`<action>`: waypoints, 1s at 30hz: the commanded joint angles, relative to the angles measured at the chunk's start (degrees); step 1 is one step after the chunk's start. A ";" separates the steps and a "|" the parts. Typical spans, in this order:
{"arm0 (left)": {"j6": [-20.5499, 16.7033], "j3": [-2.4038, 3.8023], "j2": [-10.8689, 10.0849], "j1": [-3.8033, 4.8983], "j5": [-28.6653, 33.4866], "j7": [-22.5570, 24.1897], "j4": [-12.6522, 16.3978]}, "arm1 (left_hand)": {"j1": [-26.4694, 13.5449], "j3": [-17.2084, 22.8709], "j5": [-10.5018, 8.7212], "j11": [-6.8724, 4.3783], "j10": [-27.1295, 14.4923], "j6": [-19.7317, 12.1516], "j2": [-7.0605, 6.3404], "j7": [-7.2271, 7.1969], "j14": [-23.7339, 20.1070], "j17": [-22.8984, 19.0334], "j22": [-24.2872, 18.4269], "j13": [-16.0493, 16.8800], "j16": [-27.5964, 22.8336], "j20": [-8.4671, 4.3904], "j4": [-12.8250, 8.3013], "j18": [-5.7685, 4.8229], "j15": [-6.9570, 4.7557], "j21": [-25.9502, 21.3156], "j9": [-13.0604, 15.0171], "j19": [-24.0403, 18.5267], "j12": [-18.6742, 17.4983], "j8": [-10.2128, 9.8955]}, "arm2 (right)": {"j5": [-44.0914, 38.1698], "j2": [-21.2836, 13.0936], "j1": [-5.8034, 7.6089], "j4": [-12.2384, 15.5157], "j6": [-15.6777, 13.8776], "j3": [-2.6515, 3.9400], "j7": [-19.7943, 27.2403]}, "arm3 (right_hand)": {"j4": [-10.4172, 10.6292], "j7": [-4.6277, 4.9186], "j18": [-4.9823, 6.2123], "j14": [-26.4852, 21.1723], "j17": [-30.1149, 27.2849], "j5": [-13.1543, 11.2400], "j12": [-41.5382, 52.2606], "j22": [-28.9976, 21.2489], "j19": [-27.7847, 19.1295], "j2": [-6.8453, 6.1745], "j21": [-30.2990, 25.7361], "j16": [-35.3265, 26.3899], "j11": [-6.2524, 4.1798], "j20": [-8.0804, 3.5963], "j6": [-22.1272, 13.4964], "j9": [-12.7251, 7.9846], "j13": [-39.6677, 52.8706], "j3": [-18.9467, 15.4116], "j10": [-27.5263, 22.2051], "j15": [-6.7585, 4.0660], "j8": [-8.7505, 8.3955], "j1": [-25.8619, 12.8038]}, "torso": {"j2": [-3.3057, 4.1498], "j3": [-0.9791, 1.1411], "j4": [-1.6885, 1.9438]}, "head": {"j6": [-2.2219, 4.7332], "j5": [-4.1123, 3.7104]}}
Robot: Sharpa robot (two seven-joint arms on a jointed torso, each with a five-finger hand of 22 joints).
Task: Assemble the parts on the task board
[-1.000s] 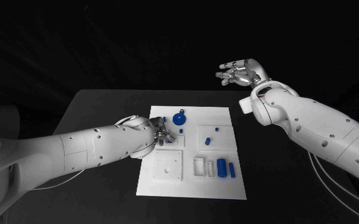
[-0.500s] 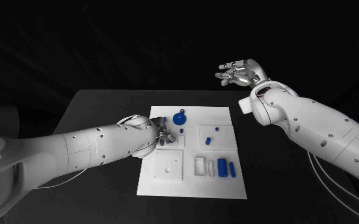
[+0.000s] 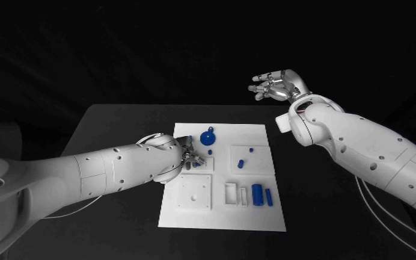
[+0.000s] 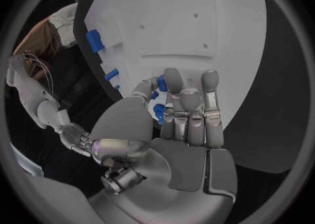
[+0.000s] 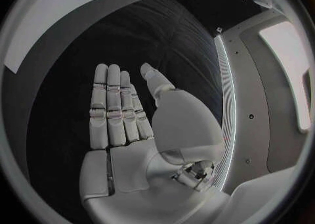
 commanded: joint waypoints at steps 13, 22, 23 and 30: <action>0.48 -0.03 0.11 -0.15 0.21 0.95 0.00 | 2.82 1.61 -7.74 -0.80 0.83 1.43 -5.31 -1.36 -0.12 -1.24 0.85 0.14 -0.62 -0.21 3.27 -0.69 -0.24 -2.59 -3.10 1.18 0.09 -0.40 | -0.24 0.00 -0.11 0.01 0.97 0.02 0.19 | 0.36 0.18 -0.63 -1.84 -0.80 -0.20 -0.86 -1.94 -1.60 0.24 -0.41 -0.91 0.56 0.60 -1.00 0.02 -0.17 -0.39 -1.15 0.69 -0.08 -0.35 | 0.00 -0.05 0.01 | 0.14 -0.18; 0.50 -0.03 -0.17 -0.15 0.22 1.18 -0.01 | 5.31 -0.08 -11.29 -0.75 0.74 1.71 -6.98 -1.30 -0.28 -1.50 1.83 0.09 -0.70 -0.27 8.18 -0.90 -0.25 -3.85 -3.39 1.62 0.21 -0.36 | -0.21 -0.03 -0.17 0.04 1.08 0.02 0.32 | 0.75 0.74 -0.52 -6.34 -6.25 -0.41 -5.04 -8.21 -6.84 -0.18 -2.38 -5.58 2.27 3.49 -2.07 0.00 -0.39 0.65 -3.95 3.31 -0.10 -1.21 | 0.00 -0.06 0.01 | 0.16 -0.21; 0.47 -0.03 -0.18 -0.15 0.22 1.19 -0.01 | 5.38 -0.29 -12.01 -0.74 0.74 1.76 -7.06 -1.30 -0.29 -1.51 1.89 0.10 -0.71 -0.26 8.47 -0.90 -0.25 -3.92 -3.38 1.64 0.23 -0.36 | -0.21 -0.03 -0.18 0.05 1.08 0.02 0.33 | 0.77 0.75 -0.45 -6.21 -6.97 -0.46 -5.40 -9.08 -6.78 -0.27 -2.33 -5.77 2.29 3.59 -2.12 0.00 -0.40 0.75 -3.88 3.37 -0.11 -1.23 | 0.01 -0.09 0.01 | 0.14 -0.20; 0.21 -0.02 -0.21 -0.15 0.24 1.32 -0.02 | 5.70 -1.68 -18.06 -0.68 0.80 2.22 -7.99 -1.23 -0.27 -1.55 2.24 0.11 -0.72 -0.24 11.47 -0.91 -0.21 -4.36 -3.01 1.84 0.33 -0.30 | -0.18 -0.05 -0.22 0.02 1.12 0.02 0.32 | 1.12 0.81 -0.49 -6.23 -10.62 -0.72 -6.78 -14.63 -6.46 -0.54 -2.02 -6.12 2.51 3.93 -2.33 0.00 -0.39 0.94 -3.76 3.69 -0.10 -1.17 | 0.02 -0.06 -0.01 | 0.21 -0.24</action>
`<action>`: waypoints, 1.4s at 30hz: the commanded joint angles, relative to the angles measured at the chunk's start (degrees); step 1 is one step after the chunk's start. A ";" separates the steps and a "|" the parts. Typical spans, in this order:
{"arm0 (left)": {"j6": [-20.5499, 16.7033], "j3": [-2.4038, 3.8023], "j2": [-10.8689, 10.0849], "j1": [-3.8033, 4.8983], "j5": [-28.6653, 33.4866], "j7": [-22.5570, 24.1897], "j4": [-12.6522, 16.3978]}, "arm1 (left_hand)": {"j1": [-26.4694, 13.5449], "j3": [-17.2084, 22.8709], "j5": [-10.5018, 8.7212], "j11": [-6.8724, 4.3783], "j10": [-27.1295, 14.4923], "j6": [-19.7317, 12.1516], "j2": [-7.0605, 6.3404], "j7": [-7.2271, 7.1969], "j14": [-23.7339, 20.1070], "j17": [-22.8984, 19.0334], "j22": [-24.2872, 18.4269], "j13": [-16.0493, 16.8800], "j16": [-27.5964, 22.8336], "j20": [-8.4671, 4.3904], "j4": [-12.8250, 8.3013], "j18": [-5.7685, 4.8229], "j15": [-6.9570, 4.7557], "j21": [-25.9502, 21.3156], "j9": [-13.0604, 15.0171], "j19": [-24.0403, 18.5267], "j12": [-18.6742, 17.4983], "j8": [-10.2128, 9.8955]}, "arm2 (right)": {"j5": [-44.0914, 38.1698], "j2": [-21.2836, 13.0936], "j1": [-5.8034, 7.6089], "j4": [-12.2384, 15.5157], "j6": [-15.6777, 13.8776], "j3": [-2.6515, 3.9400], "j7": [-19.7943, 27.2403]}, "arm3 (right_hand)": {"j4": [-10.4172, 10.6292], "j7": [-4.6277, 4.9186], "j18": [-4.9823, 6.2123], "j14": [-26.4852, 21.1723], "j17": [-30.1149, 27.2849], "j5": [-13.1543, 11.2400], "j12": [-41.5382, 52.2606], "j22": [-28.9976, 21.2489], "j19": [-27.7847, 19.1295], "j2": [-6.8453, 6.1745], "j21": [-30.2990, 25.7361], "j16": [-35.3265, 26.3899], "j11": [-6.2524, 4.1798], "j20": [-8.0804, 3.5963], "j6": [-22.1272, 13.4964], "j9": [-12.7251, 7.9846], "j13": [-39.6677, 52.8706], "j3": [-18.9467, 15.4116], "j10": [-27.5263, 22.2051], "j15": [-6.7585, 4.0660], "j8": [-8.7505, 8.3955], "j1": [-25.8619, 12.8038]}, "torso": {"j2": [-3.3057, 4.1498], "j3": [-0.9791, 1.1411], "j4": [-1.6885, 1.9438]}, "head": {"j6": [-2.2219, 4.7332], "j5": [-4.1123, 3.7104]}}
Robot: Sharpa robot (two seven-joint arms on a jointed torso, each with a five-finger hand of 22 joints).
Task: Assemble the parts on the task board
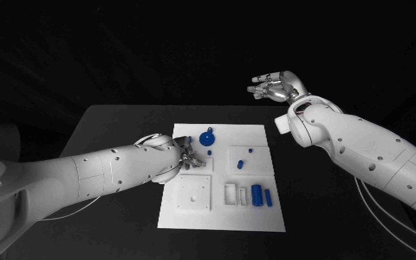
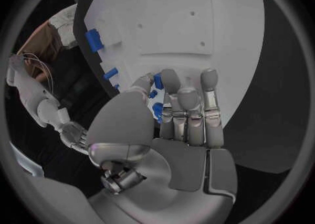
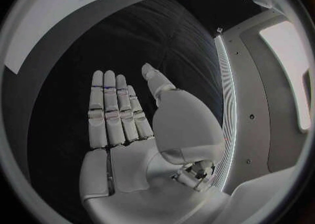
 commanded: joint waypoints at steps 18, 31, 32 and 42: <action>0.26 -0.04 -0.22 -0.14 0.74 0.91 -0.04 | -0.91 -7.52 -17.19 0.25 -0.06 0.79 -4.64 0.71 -0.56 -0.21 0.81 -0.03 -0.37 0.10 10.13 -0.86 0.19 -1.58 2.24 0.86 0.41 -0.02 | 0.01 -0.10 -0.29 0.01 1.32 0.02 0.34 | 0.86 0.45 -0.18 -3.94 -1.47 -0.35 -4.60 -8.42 -3.37 -0.85 0.21 -4.10 1.81 2.77 -1.24 -0.04 -0.16 -0.23 -2.62 2.46 -0.14 -0.64 | 0.01 0.02 0.03 | 0.12 -0.08; 0.13 -0.02 -0.86 -0.15 1.27 1.02 0.08 | -2.82 -11.33 -19.09 0.36 -0.07 0.44 -5.62 0.78 -0.57 -0.28 0.87 -0.15 -0.46 0.03 11.08 -0.90 0.15 -1.91 2.09 1.07 0.25 -0.07 | 0.15 -0.20 -0.60 -0.02 1.27 0.02 0.30 | 0.99 0.56 -0.18 -5.63 -1.54 0.17 -5.15 -8.70 -5.29 -1.01 -0.04 -5.47 2.24 3.55 -1.64 -0.06 -0.17 -0.55 -3.56 3.21 -0.16 -0.68 | 0.03 0.00 -0.04 | 0.08 -0.24; 0.14 -0.02 -0.94 -0.15 1.31 1.01 0.11 | -2.82 -11.33 -19.09 0.36 -0.07 0.44 -5.62 0.78 -0.57 -0.28 0.87 -0.15 -0.46 0.03 11.08 -0.90 0.15 -1.91 2.09 1.07 0.25 -0.07 | 0.17 -0.21 -0.61 -0.02 1.27 0.02 0.30 | 1.01 0.58 -0.14 -5.68 -1.54 0.19 -5.14 -8.69 -5.38 -0.99 -0.01 -5.51 2.24 3.58 -1.78 -0.07 -0.16 -0.57 -3.55 3.22 -0.17 -0.67 | 0.01 -0.02 -0.03 | 0.08 -0.26; 0.73 0.12 -2.52 -0.04 2.64 0.78 1.02 | -2.75 -11.27 -19.08 0.34 -0.04 0.52 -5.42 0.75 -0.55 -0.31 0.88 -0.21 -0.52 0.01 11.07 -0.95 0.14 -2.04 2.07 1.10 0.18 -0.03 | 0.44 -0.44 -0.75 -0.01 1.19 0.02 0.37 | 1.32 0.62 0.00 -6.15 -1.56 0.43 -5.20 -8.71 -6.07 -1.11 0.00 -6.02 2.42 3.91 -1.93 -0.07 -0.16 -0.91 -4.04 3.49 -0.17 -0.66 | -0.02 -0.02 0.02 | 0.13 -0.43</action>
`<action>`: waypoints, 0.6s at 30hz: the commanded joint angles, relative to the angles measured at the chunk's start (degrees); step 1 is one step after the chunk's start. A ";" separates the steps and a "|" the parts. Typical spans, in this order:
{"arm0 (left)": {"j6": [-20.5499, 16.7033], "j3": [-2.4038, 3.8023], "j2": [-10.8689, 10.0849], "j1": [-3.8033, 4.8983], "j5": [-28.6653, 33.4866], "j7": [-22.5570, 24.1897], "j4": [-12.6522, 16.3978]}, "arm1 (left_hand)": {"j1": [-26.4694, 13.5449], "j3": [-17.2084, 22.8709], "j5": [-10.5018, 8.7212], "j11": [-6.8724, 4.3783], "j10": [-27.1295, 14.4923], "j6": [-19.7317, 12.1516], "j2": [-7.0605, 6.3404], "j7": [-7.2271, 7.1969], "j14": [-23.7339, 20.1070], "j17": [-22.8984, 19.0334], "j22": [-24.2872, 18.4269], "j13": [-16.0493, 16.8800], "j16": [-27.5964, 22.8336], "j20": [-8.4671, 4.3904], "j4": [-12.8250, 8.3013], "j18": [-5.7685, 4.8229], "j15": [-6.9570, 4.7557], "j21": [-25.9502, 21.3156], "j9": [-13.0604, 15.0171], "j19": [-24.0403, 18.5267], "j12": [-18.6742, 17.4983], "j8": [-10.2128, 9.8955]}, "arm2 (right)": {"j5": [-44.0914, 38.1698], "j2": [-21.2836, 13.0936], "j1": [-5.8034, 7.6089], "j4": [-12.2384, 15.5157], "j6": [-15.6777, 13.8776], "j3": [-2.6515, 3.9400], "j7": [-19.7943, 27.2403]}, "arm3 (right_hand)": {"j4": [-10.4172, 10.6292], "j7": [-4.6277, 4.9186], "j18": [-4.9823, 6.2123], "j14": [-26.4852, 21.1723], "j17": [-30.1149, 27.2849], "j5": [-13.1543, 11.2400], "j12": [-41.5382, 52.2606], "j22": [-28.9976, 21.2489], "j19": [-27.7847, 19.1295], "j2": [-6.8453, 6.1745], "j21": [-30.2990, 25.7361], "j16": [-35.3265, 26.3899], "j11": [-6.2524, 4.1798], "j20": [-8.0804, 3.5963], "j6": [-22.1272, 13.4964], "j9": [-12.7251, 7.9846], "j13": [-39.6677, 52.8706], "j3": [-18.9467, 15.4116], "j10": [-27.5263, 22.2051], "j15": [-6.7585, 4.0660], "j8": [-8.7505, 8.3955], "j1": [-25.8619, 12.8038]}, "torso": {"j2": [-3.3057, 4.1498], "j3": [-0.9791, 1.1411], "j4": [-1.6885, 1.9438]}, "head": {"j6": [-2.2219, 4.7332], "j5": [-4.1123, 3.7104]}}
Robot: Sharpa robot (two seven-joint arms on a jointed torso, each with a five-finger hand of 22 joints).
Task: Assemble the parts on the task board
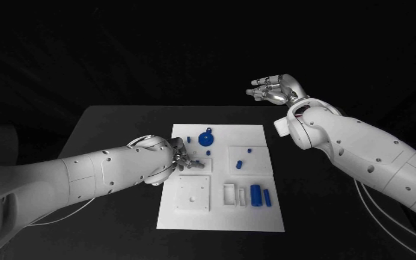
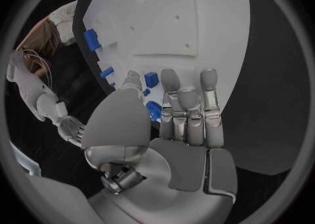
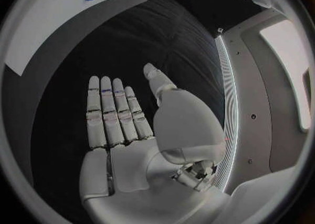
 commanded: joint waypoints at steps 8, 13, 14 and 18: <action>1.71 1.41 -1.51 0.99 4.93 0.68 1.31 | 0.14 0.62 -0.14 0.37 -0.18 -0.29 0.92 0.37 -0.42 -0.16 0.82 -0.15 -0.45 0.16 -0.02 -0.98 -0.05 -0.58 -0.26 0.38 -0.17 -0.19 | 0.50 -0.20 -0.17 -0.09 0.60 0.02 0.55 | 0.26 -0.08 0.05 -0.61 -0.08 0.31 -0.27 -0.05 -0.65 -0.51 -0.09 -0.38 -0.03 0.11 -0.37 -0.06 -0.08 -0.42 -0.63 0.04 -0.17 -0.06 | -0.02 0.00 -0.01 | 0.39 0.16; 2.48 2.61 -2.01 2.24 7.11 0.91 1.31 | 0.76 1.16 0.10 0.46 -0.41 -0.73 1.32 0.54 -0.49 -0.29 0.84 -0.15 -0.64 0.20 -0.12 -1.00 0.02 -0.89 -1.34 0.39 -0.12 -0.20 | 0.64 -0.23 -0.20 -0.25 0.60 0.02 0.63 | 0.37 -0.09 0.08 -0.60 -0.08 0.40 -0.25 -0.04 -0.67 -0.52 -0.07 -0.44 -0.02 0.12 -0.30 -0.06 -0.09 -0.52 -0.66 0.04 -0.16 -0.07 | 0.00 0.08 -0.02 | 0.56 0.36; 2.63 2.74 -2.08 2.54 7.50 0.95 1.27 | 0.87 1.21 0.14 0.48 -0.47 -0.89 1.38 0.59 -0.54 -0.31 0.86 -0.14 -0.67 0.20 -0.12 -1.01 0.03 -0.97 -1.72 0.40 -0.09 -0.16 | 0.67 -0.23 -0.21 -0.28 0.60 0.02 0.65 | 0.37 -0.09 0.08 -0.60 -0.08 0.40 -0.25 -0.04 -0.67 -0.52 -0.07 -0.44 -0.02 0.12 -0.30 -0.06 -0.09 -0.52 -0.66 0.04 -0.16 -0.07 | 0.00 0.06 -0.04 | 0.57 0.39; 3.71 3.15 -2.21 4.21 9.15 1.14 0.47 | 1.39 1.47 0.31 0.55 -0.72 -1.31 1.69 0.75 -0.65 -0.31 0.88 -0.13 -0.68 0.21 -0.25 -1.06 0.07 -1.15 -2.58 0.36 0.00 -0.19 | 0.90 -0.22 -0.22 -0.45 0.66 0.02 0.84 | 0.39 -0.13 0.13 -0.49 -0.08 0.54 -0.19 -0.03 -0.55 -0.39 -0.03 -0.44 -0.08 0.10 -0.03 -0.05 -0.08 -0.49 -0.53 0.01 -0.14 0.01 | 0.00 0.12 -0.05 | 0.70 0.65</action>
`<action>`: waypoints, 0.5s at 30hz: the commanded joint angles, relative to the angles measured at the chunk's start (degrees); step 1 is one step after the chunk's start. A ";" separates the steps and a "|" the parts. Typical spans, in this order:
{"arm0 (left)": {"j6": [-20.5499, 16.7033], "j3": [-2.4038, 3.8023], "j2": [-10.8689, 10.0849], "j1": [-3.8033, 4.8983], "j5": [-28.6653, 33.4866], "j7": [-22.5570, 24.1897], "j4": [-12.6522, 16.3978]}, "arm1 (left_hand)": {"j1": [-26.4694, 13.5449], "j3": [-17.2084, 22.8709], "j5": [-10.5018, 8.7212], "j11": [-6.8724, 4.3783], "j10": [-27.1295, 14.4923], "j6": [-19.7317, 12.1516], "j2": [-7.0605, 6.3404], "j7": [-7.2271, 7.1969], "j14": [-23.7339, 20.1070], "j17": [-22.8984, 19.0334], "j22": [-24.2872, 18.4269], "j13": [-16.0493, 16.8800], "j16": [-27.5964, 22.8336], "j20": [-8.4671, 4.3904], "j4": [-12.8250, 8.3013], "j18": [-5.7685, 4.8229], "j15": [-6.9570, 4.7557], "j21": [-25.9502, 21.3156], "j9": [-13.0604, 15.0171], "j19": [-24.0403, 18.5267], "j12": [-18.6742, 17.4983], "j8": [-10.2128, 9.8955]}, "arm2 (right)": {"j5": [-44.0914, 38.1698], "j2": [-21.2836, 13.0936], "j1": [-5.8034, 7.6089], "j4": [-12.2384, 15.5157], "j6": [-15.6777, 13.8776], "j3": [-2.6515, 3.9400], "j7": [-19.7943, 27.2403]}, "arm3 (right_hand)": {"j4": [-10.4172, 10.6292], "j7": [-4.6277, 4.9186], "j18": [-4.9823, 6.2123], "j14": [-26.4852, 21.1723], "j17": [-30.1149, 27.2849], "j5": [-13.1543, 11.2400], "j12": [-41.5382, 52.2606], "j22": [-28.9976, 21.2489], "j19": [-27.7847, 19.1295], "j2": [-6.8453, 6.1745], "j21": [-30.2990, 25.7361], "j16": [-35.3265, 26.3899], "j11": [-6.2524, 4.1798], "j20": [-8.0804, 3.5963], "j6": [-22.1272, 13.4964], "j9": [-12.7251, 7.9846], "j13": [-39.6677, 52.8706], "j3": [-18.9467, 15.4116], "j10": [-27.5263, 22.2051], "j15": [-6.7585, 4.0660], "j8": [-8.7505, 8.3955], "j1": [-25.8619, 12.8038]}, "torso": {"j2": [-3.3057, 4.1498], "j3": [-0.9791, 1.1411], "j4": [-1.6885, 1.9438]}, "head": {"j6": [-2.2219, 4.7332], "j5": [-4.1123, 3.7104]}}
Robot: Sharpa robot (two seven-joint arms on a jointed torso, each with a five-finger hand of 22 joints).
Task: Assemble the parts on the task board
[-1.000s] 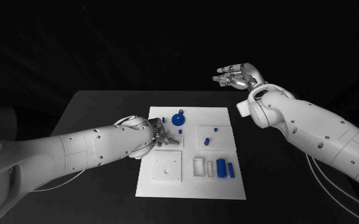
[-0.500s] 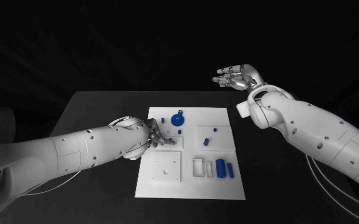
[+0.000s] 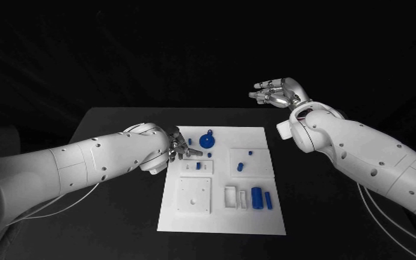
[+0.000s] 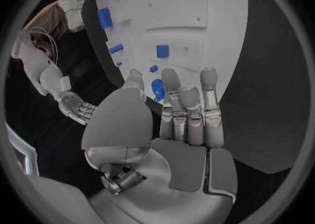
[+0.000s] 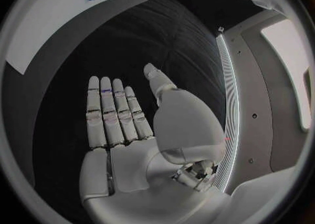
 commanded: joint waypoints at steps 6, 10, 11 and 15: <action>4.12 0.37 0.89 2.36 5.11 1.35 -3.69 | 1.49 0.77 4.66 0.46 -0.94 -3.28 2.25 0.97 -0.69 -0.14 0.88 -0.05 -0.22 0.16 -1.49 -1.00 0.14 -0.60 -6.09 0.15 0.22 -0.23 | 0.97 0.05 -0.04 -0.38 1.04 0.02 1.14 | -0.23 -0.25 0.34 0.39 -0.09 1.03 -0.23 -0.01 0.36 -0.10 0.11 -0.04 -0.25 -0.31 0.88 -0.02 -0.10 0.15 0.26 -0.39 -0.12 0.03 | 0.06 0.08 -0.08 | 0.61 0.51; 5.47 0.40 2.01 2.95 5.48 1.69 -6.59 | 1.62 0.08 7.61 1.04 -1.46 -6.09 5.41 2.25 -0.82 -0.22 0.89 -0.17 -0.27 0.71 -5.88 -0.51 0.69 -0.92 -17.36 0.12 0.58 -0.30 | 1.20 0.06 -0.04 -0.53 1.21 0.02 1.25 | -0.61 -0.30 0.33 0.68 -0.09 1.28 -0.44 -0.07 0.63 0.06 -0.05 -0.29 -0.30 -0.38 1.25 0.00 -0.10 0.41 0.49 -0.45 -0.09 -0.23 | 0.13 0.12 -0.14 | 0.86 0.62; 5.77 0.41 2.33 3.07 5.44 1.79 -7.38 | 1.69 -0.06 8.40 1.08 -1.62 -6.21 5.93 2.40 -0.92 -0.25 0.89 -0.22 -0.32 0.78 -6.40 -0.47 0.69 -0.98 -18.48 0.10 0.58 -0.23 | 1.24 0.07 -0.04 -0.56 1.25 0.02 1.26 | -0.66 -0.30 0.33 0.71 -0.09 1.34 -0.46 -0.07 0.65 0.06 -0.05 -0.32 -0.31 -0.39 1.27 0.00 -0.10 0.45 0.52 -0.46 -0.10 -0.27 | 0.12 0.11 -0.12 | 0.91 0.65; 7.02 0.42 3.72 3.43 4.61 2.15 -10.43 | 1.60 -1.35 9.52 1.13 -2.06 -6.53 7.70 2.66 -0.97 -0.31 0.91 -0.50 -0.27 0.92 -8.53 -0.35 0.80 -1.20 -21.64 0.13 0.65 -0.16 | 1.35 0.07 -0.04 -0.56 1.45 0.02 1.27 | -1.12 -0.32 0.30 0.97 -0.08 1.58 -0.71 -0.06 0.75 0.13 -0.05 -0.62 -0.33 -0.44 1.42 0.00 -0.10 0.80 0.71 -0.49 -0.11 -0.59 | 0.18 0.12 -0.14 | 1.26 0.94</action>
